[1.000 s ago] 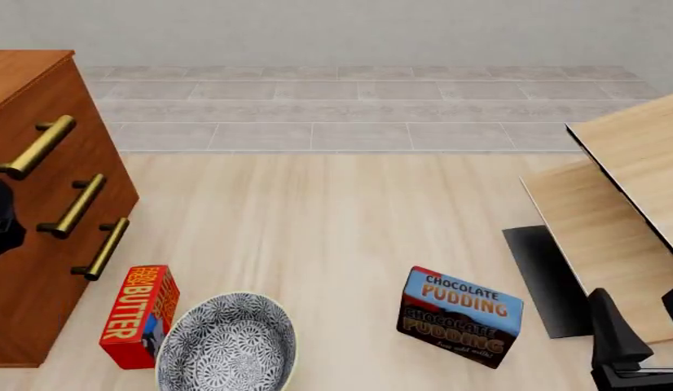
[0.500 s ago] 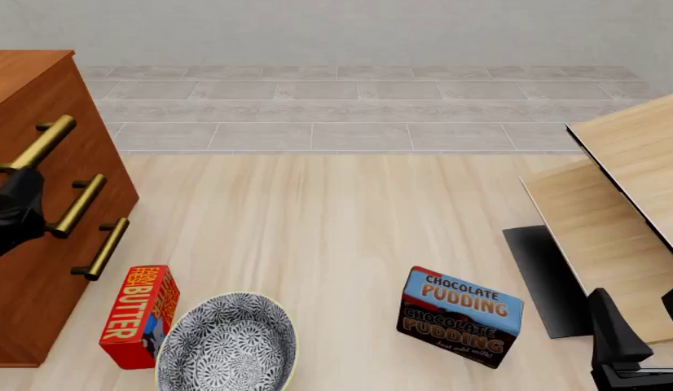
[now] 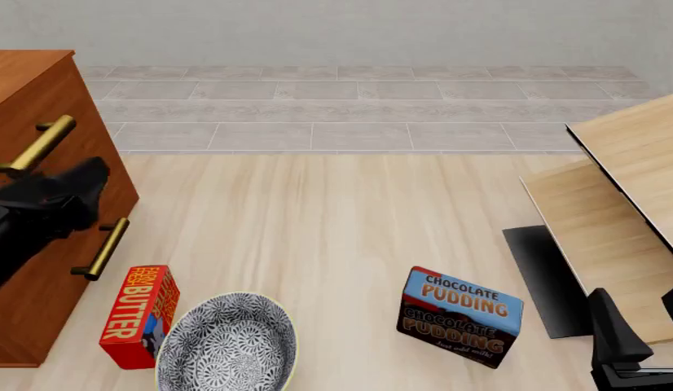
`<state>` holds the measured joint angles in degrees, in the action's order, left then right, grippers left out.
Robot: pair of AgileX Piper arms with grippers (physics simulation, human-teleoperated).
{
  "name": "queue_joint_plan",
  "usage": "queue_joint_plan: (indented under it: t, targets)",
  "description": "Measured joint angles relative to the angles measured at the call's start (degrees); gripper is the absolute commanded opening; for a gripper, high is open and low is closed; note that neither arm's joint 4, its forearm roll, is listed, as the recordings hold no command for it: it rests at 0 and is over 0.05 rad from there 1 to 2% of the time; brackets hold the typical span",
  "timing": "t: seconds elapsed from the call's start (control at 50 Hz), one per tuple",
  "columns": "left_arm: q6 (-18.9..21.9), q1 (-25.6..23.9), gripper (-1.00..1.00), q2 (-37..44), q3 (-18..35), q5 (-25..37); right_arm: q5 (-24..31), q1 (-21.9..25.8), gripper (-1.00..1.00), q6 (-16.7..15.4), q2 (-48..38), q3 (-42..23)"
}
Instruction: Close the top drawer of the cabinet and put the bowl on top of it.
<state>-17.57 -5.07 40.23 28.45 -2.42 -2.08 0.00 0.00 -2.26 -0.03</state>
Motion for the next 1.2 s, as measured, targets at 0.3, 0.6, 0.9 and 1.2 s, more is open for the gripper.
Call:
queue_joint_plan:
  t: [0.3,0.6,0.9,1.2]
  targets:
    - [-4.3,-9.0,1.0,3.2,4.6,8.9,0.0,0.0,1.0,0.0,0.0,0.0]
    - [-7.9,-16.4,1.0,5.0,8.8,19.7,0.0,0.0,1.0,0.0,0.0,0.0]
    - [-5.8,-18.7,1.0,4.6,11.2,29.5,0.0,0.0,1.0,0.0,0.0,0.0]
    - [-3.1,-22.0,1.0,3.6,11.0,36.3,0.0,0.0,1.0,0.0,0.0,0.0]
